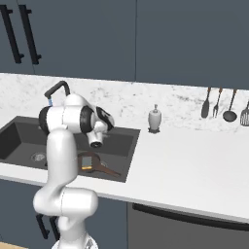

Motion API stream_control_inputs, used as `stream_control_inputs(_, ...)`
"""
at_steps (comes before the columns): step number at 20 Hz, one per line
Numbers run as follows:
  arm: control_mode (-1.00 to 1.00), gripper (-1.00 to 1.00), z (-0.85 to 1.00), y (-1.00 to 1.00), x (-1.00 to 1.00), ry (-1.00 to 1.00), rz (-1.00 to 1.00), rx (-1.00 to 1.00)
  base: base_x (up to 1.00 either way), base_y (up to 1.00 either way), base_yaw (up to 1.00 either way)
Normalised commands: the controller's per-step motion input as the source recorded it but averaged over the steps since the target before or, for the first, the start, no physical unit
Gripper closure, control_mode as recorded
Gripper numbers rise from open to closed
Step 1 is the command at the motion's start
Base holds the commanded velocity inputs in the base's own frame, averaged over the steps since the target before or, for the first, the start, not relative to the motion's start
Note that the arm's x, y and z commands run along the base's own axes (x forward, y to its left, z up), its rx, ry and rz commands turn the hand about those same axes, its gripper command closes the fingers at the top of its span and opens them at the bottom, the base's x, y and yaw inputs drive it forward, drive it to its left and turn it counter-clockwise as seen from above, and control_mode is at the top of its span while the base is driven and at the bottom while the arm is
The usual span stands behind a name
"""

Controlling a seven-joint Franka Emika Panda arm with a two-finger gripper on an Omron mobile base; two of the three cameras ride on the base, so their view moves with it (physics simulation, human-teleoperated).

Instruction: Pick the pan and sponge and place them into the sink. Then turn on the water.

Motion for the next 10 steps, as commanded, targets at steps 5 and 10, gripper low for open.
stream_control_inputs(5,-1.0,-1.0,-0.01,-0.84,-0.07,-0.02,-0.2,0.26,0.0,0.0,0.0)
stream_control_inputs(10,-1.0,-1.0,-0.08,-0.64,0.0,0.0,-0.21,0.17,0.0,0.0,0.0)
